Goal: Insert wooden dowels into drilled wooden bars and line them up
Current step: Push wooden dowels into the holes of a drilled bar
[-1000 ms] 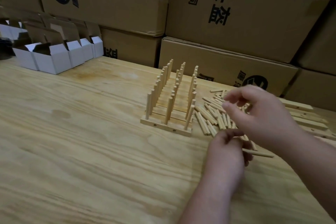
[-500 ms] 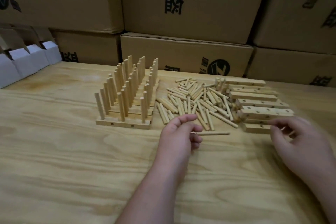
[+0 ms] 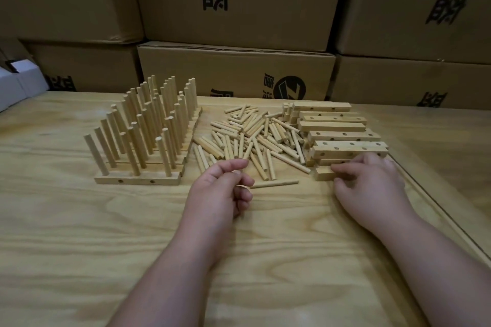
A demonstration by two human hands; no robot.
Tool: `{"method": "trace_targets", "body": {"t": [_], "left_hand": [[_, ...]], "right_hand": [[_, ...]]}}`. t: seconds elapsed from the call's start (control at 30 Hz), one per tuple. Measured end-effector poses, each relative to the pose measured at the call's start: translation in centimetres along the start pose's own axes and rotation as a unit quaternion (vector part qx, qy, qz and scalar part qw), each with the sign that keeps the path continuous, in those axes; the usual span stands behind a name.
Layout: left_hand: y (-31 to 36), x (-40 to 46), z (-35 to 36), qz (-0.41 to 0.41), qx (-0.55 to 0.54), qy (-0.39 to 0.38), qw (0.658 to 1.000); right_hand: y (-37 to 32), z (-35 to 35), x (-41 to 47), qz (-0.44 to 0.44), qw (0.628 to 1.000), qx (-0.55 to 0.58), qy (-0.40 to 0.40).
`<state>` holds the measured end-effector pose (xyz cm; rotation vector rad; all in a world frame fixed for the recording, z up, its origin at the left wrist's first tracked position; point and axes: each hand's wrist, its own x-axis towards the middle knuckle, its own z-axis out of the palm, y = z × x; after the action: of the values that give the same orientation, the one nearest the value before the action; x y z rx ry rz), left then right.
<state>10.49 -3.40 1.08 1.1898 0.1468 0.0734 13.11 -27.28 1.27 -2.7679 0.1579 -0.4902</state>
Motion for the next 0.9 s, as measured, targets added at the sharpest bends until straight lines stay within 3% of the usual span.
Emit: {"method": "trace_targets", "body": {"t": [0.27, 0.4, 0.67, 0.9], "left_hand": [[-0.2, 0.1, -0.2, 0.004, -0.003, 0.002, 1.000], [-0.5, 0.1, -0.2, 0.021, 0.031, -0.003, 0.999], [-1.0, -0.4, -0.3, 0.051, 0.063, -0.053, 0.995], [-0.7, -0.6, -0.2, 0.034, 0.092, -0.028, 0.995]], "right_hand": [[-1.8, 0.1, -1.2, -0.130, 0.990, 0.027, -0.052], [-2.1, -0.1, -1.6, -0.166, 0.985, 0.021, -0.030], [-5.2, -0.5, -2.8, -0.261, 0.932, 0.243, 0.062], [-6.0, 0.2, -3.9, -0.313, 0.905, 0.288, 0.023]]}}
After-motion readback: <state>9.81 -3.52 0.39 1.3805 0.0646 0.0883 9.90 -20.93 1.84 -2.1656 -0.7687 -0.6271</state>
